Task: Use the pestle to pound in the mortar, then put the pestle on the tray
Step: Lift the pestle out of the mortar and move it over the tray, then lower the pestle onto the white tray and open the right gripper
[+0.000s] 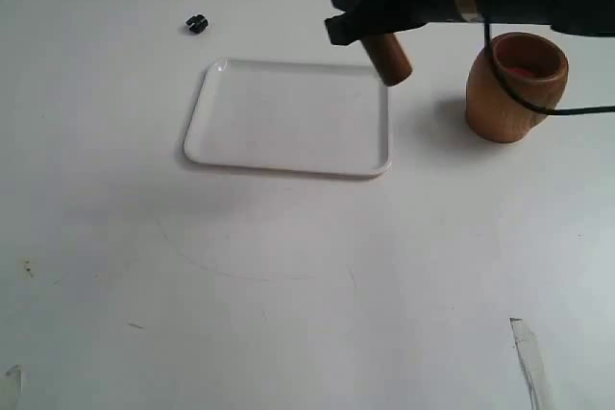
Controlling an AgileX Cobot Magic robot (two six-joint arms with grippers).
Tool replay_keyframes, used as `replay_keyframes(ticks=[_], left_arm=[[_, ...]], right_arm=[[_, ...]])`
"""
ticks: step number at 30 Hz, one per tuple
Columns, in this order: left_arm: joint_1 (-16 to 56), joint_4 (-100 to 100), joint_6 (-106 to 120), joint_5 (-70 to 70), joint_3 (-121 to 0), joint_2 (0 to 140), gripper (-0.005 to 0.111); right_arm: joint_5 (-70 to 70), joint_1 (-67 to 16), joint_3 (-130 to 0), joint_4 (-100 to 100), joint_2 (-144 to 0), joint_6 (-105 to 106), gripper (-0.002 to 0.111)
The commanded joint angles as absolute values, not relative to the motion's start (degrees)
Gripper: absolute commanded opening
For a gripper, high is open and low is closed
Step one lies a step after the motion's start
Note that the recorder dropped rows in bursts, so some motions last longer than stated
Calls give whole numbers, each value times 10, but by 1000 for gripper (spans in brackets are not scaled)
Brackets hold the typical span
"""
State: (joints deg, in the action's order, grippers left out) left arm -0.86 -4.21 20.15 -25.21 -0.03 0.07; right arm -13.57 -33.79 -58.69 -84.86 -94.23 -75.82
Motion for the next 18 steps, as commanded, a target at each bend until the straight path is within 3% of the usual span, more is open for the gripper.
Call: replay_keyframes(ticks=[1,10,18], left_arm=[[-4,-38,197,-250,0,0,0],[-4,-38,197,-250,0,0,0],[-4,-38,197,-250,0,0,0]], right_arm=[[-164,-348,-651,-999,-1009,-975,0],[-218,-347,-747,-999,-1154,-936,0],[-223,-347,-758,-999,-1216,-928,0]])
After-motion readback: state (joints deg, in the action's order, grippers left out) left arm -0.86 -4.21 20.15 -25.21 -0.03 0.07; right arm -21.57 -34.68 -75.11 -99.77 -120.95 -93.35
